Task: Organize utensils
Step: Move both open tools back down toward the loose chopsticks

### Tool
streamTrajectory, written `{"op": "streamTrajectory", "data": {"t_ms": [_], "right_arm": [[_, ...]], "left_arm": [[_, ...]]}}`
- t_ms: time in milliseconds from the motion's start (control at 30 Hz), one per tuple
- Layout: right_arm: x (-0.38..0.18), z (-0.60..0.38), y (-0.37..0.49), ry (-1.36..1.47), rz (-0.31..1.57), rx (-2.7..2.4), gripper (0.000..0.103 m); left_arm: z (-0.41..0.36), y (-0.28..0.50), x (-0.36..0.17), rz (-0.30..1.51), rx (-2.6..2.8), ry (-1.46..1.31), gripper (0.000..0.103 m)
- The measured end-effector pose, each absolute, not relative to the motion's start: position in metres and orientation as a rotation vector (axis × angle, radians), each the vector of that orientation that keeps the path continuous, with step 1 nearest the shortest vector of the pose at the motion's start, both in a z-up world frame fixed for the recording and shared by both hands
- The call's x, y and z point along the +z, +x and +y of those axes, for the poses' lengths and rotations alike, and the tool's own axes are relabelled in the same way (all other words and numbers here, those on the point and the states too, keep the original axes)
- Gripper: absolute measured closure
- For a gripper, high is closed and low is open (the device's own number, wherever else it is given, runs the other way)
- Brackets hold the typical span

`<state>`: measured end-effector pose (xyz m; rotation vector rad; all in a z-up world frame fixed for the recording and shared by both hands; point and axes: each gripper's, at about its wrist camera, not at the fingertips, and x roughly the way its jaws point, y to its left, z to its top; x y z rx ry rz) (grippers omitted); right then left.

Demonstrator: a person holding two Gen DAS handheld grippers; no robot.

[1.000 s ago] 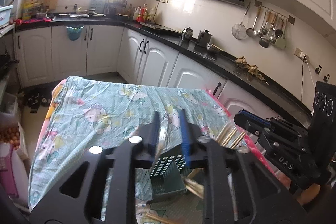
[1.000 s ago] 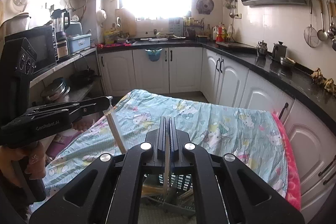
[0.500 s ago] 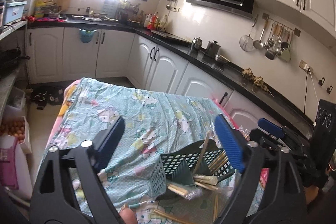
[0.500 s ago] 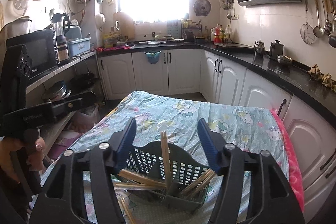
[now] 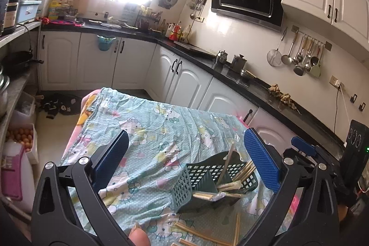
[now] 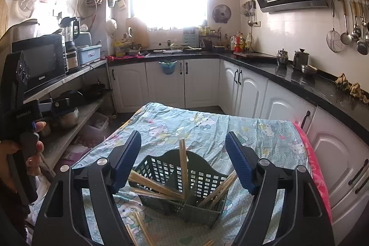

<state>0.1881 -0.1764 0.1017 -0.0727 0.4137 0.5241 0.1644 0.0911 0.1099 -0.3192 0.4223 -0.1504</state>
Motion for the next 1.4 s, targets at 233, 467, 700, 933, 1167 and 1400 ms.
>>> {"op": "streamTrajectory", "data": {"t_ms": [233,467,700,933,1167,1400], "right_arm": [[0.102,-0.174,0.176,-0.085,0.403,0.533,0.03],[0.097,-0.17,0.166,-0.095,0.406,0.542,0.03],[0.087,-0.165,0.157,-0.108,0.428,0.551,0.029],[0.079,-0.161,0.147,-0.113,0.447,0.556,0.025],[0.069,-0.163,0.138,-0.118,0.469,0.557,0.025],[0.056,-0.168,0.134,-0.122,0.504,0.553,0.025]], "left_arm": [[0.097,0.151,0.106,0.423,-0.141,-0.324,0.011],[0.103,0.139,0.093,0.449,-0.126,-0.319,0.011],[0.106,0.129,0.081,0.475,-0.11,-0.317,0.011],[0.11,0.122,0.072,0.491,-0.104,-0.336,0.011],[0.107,0.117,0.063,0.515,-0.111,-0.344,0.011],[0.097,0.114,0.048,0.554,-0.123,-0.34,0.011]]}}
